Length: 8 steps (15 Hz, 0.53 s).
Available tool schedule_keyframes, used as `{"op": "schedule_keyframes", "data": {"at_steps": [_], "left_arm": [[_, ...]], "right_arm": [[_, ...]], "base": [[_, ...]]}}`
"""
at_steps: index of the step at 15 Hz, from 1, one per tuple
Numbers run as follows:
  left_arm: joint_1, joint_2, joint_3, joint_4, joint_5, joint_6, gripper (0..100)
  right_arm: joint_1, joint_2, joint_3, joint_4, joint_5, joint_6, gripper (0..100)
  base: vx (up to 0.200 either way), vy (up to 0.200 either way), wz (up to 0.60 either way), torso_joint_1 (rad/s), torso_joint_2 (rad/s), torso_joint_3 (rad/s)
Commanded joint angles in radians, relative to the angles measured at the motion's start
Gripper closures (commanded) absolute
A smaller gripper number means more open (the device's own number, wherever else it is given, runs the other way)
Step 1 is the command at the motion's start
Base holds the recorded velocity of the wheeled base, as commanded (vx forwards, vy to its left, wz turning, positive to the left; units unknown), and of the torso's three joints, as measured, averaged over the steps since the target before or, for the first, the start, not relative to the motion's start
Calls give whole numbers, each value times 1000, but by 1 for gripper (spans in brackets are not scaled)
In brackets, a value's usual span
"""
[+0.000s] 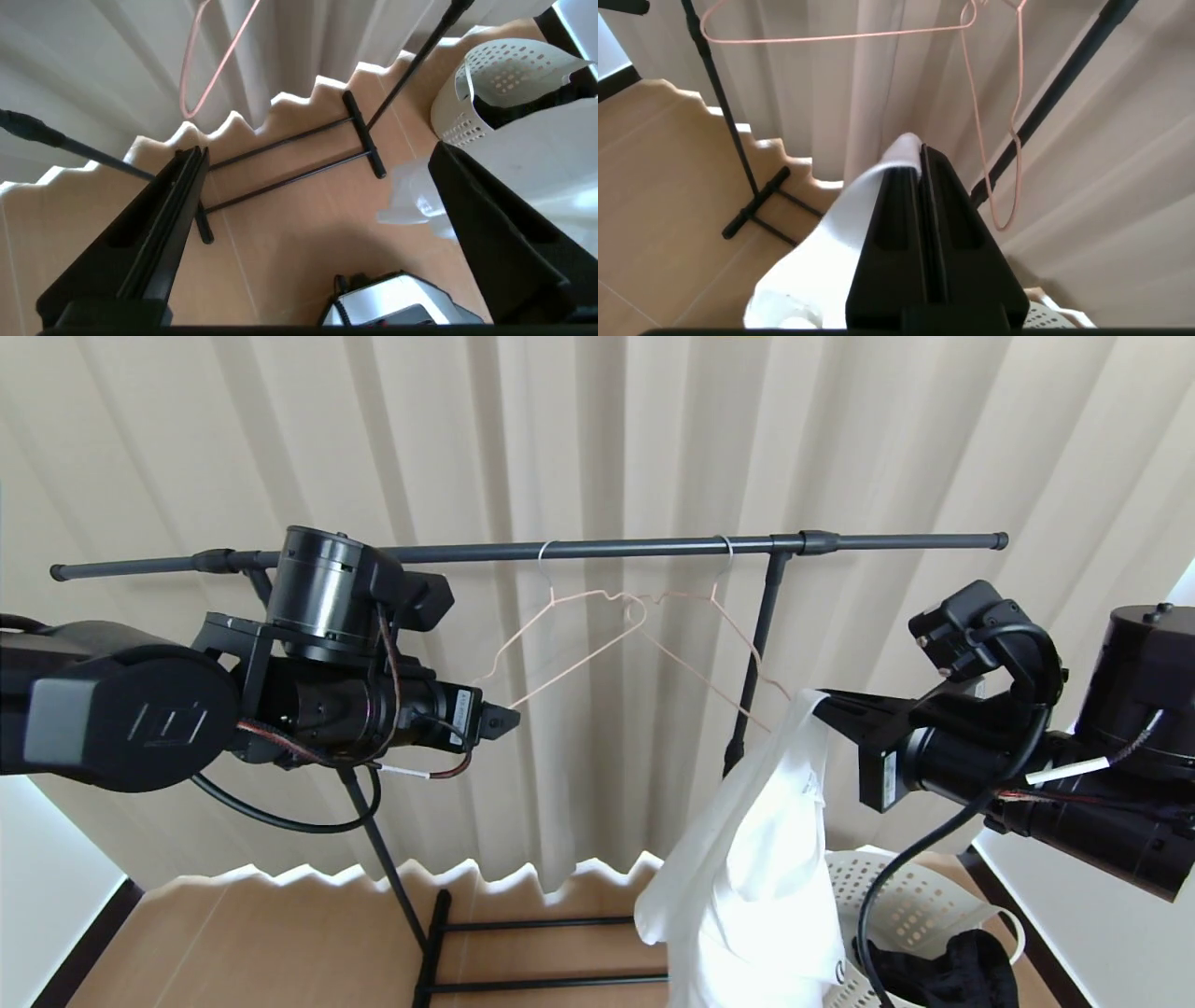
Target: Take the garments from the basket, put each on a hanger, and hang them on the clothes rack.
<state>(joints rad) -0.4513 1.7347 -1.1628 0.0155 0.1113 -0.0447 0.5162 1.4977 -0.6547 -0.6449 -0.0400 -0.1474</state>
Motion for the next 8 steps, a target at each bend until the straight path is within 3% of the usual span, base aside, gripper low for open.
{"op": "schedule_keyframes", "data": {"at_steps": [1, 3, 8], "left_arm": [[9, 14, 0, -2, 1, 0, 0], [16, 14, 9, -22, 1, -3, 0], [46, 39, 15, -103, 2, -1, 0]], "right_arm": [[5, -24, 9, -1, 0, -11, 100], [21, -30, 21, -1, 0, -18, 100], [96, -33, 44, 1, 0, -18, 100]], "base": [[200, 0, 0, 2, 7, -2], [200, 0, 0, -10, 2, 5], [0, 0, 0, 0, 0, 0]]}}
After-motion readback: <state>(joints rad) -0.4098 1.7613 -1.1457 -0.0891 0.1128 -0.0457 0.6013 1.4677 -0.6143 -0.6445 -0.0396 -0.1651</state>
